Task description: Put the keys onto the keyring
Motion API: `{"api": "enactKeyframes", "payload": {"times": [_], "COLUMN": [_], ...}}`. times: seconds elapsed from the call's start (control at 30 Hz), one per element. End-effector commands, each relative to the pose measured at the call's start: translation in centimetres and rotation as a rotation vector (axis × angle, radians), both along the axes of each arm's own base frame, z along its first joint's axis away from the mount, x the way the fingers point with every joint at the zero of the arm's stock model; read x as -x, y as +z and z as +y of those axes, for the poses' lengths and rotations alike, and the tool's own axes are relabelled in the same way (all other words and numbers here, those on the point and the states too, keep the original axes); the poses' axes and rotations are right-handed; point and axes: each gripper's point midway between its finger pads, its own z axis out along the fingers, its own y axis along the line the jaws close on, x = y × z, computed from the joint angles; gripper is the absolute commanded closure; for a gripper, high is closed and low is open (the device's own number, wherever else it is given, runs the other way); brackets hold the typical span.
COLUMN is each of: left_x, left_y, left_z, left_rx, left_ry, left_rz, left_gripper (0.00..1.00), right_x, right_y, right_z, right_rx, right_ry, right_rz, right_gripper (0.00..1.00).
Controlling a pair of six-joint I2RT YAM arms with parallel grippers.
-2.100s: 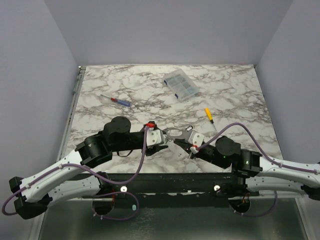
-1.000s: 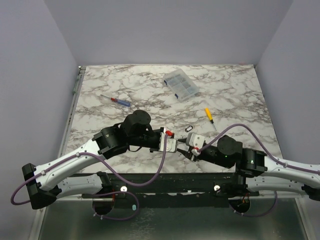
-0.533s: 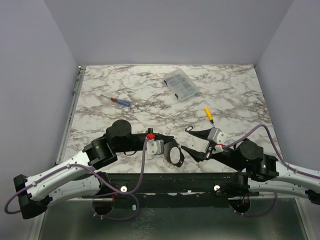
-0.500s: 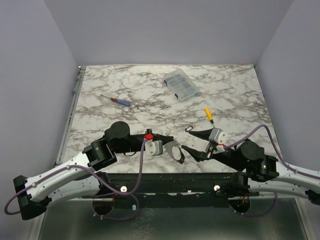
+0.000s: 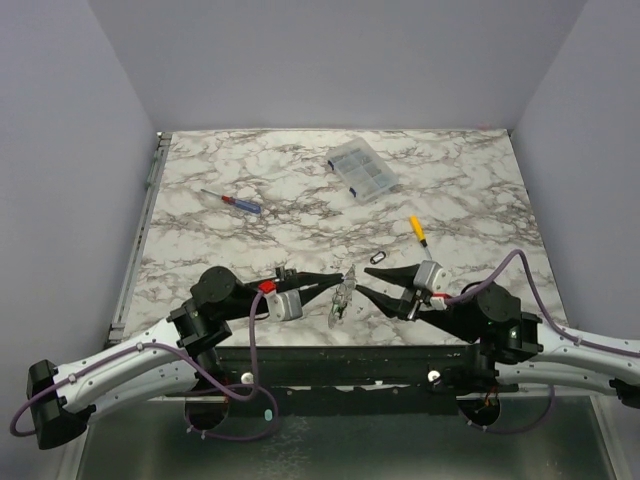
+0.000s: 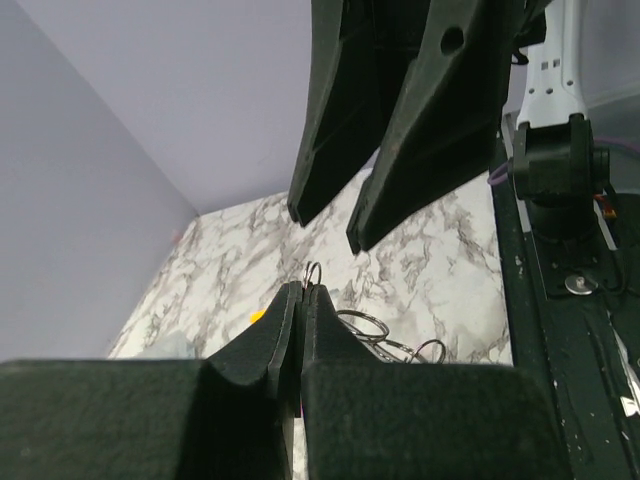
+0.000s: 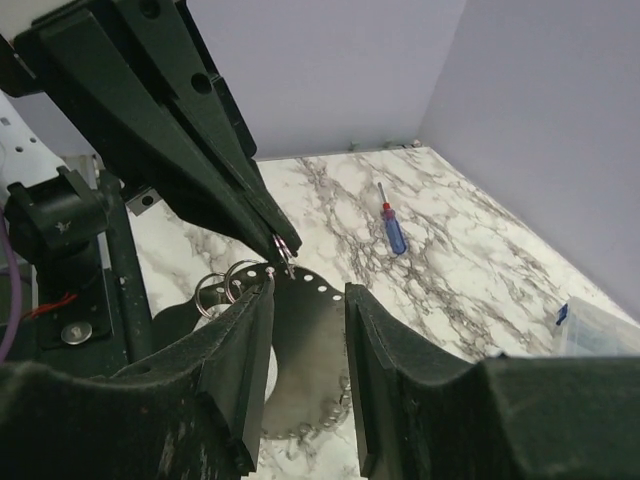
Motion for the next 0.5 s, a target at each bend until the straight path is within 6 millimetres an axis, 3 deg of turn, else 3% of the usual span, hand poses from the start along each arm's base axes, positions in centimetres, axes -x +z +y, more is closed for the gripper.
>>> {"api": "enactKeyframes", "payload": {"times": [0.0, 0.47], "left_x": [0.8, 1.5], "left_y": [3.4, 3.9], "left_z": [0.5, 0.7], "left_rx": [0.143, 0.189], "left_ry": [-0.028, -0.056], "left_rz": [-0.038, -0.022], "left_gripper": [1.0, 1.0], "right_x": [0.3, 0.4], "right_y": [0.6, 1.0], "right_z": [1.0, 2.3], "right_rx": [0.001, -0.001], "right_ry": [0.035, 0.053], "right_rz": [-0.05, -0.08], "right_gripper": [0.58, 0.64]}}
